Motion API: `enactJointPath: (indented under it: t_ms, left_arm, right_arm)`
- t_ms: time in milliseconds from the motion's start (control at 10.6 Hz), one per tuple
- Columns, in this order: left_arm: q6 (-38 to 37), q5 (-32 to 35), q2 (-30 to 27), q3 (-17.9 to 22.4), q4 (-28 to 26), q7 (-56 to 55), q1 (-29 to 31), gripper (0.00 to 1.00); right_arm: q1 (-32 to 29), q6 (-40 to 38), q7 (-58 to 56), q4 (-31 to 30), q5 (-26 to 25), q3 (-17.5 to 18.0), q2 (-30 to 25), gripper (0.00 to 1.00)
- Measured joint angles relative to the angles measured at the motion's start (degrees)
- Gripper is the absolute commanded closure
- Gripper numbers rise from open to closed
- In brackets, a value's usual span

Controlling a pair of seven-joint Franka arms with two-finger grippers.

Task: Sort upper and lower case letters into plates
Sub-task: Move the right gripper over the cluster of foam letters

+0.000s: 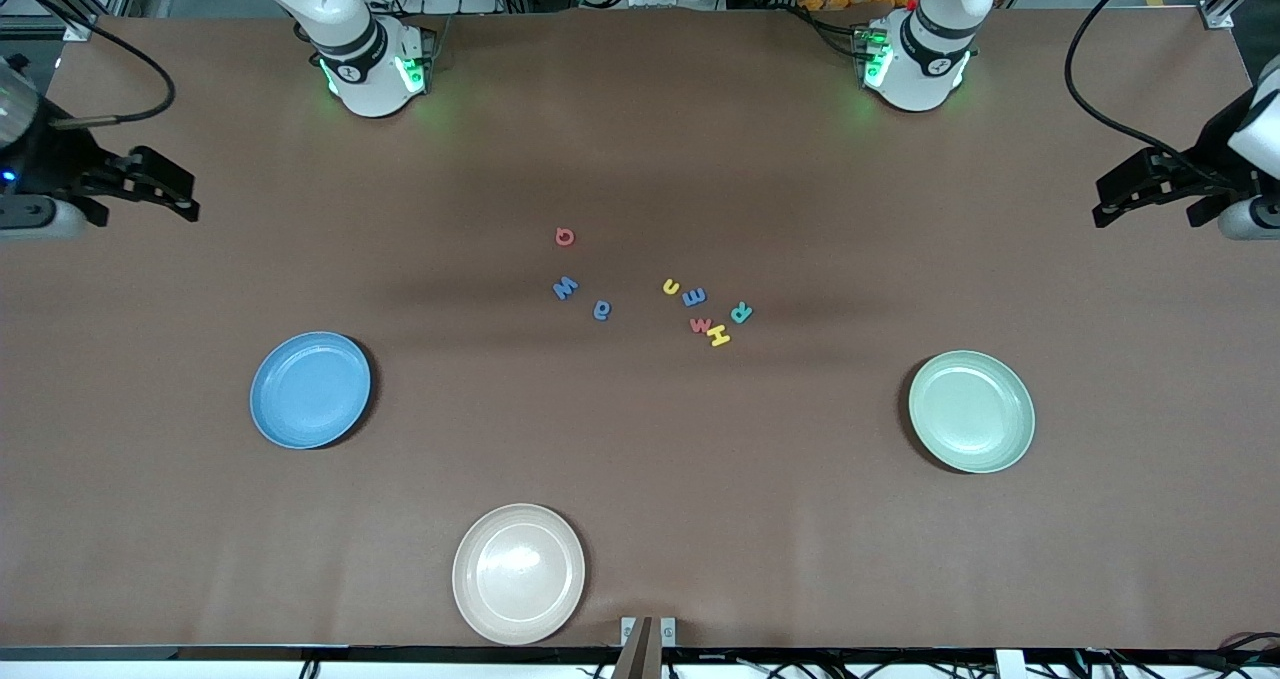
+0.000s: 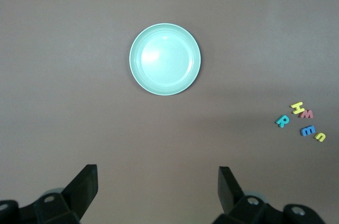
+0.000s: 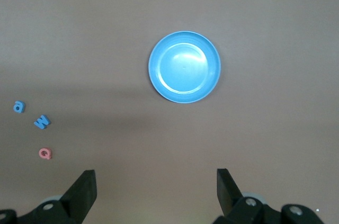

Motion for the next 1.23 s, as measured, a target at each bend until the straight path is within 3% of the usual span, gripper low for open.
enactJointPath:
  t_ms: [850,1228]
  left_arm:
    - [-2.1,0.0,-0.5,-0.3,-0.9,0.0,0.2,0.0]
    - [-2.1,0.0,-0.3,-0.3,-1.3,0.0,0.2,0.0]
  right_arm:
    - [15.2,18.1,0.2,-0.3,0.0,0.3,18.1,0.0]
    - [20.4,20.0,1.2,-0.3,0.0,0.3,23.1,0.0]
